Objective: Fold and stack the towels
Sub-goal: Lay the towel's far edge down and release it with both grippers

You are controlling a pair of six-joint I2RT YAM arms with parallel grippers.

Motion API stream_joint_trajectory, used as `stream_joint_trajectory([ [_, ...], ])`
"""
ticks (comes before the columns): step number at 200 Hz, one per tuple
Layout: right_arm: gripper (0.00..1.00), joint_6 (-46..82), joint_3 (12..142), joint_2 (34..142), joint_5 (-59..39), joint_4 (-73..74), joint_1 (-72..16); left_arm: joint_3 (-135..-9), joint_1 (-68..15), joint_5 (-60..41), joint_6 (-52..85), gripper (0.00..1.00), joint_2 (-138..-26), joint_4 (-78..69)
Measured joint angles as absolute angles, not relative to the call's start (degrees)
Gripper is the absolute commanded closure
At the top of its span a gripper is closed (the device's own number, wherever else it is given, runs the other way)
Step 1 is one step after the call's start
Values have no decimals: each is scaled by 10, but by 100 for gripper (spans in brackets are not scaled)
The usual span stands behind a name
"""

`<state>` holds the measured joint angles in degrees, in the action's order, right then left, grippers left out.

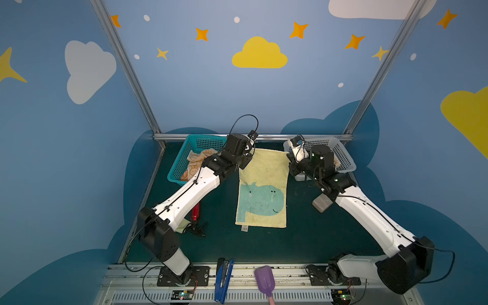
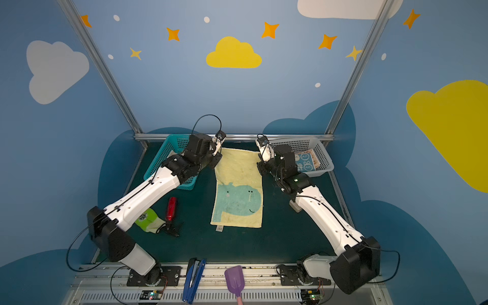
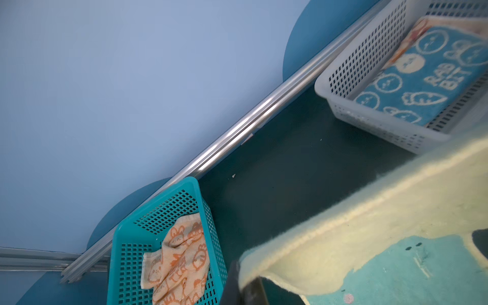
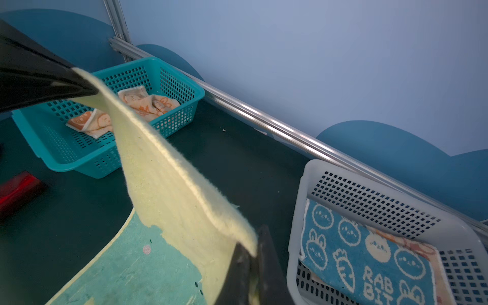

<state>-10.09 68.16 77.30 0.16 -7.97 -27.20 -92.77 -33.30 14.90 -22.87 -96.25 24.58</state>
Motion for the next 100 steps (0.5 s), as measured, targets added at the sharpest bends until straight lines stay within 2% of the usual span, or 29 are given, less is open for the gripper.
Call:
stream_joint_trajectory([
  [61,100,-109,699,904,-57,-19,-221,-1055,-314,150,-225,96,-1153,276],
  [100,100,-117,714,956,-103,7,-190,-1136,-312,161,-217,96,-1225,325],
])
